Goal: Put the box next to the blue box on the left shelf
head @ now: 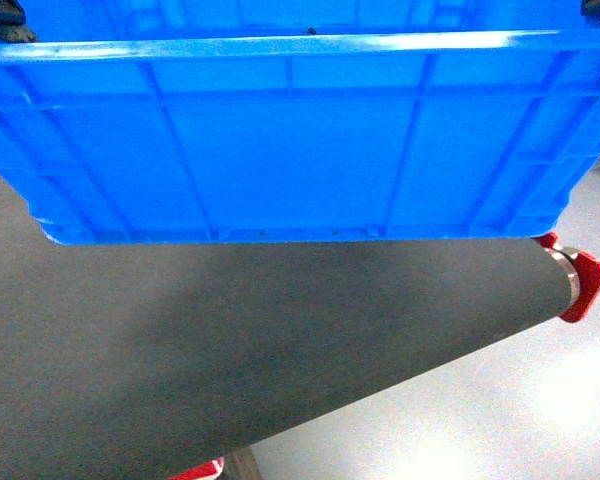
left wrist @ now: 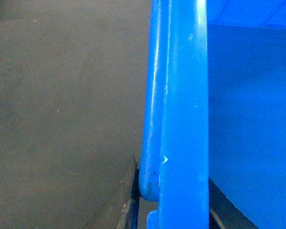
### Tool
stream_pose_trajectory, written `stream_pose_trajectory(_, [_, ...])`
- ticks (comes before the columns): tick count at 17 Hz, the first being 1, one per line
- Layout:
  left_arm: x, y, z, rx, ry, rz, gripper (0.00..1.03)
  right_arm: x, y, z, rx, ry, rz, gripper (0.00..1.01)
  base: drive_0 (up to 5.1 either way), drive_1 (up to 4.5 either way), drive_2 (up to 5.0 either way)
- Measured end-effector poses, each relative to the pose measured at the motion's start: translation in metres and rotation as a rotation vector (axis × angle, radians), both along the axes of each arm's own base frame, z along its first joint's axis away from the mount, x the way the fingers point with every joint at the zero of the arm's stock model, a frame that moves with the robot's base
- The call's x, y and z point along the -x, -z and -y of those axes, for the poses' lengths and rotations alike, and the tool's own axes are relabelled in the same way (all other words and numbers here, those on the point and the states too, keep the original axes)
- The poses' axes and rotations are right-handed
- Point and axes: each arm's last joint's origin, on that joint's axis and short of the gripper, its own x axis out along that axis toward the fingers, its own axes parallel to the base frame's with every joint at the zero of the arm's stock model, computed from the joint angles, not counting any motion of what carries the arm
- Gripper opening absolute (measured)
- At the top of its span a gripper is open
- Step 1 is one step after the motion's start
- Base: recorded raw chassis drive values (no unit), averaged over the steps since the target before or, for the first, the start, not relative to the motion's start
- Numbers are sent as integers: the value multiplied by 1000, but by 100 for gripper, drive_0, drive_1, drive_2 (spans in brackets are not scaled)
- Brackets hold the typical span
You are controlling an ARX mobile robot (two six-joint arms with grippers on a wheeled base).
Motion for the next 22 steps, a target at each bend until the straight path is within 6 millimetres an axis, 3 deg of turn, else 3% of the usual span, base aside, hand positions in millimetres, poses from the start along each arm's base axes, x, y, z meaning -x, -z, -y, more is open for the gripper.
stream_pose_trajectory(22, [0,0,0,0,0,0,20,0,0,0,0,0,-2,8,-155,-155,-155])
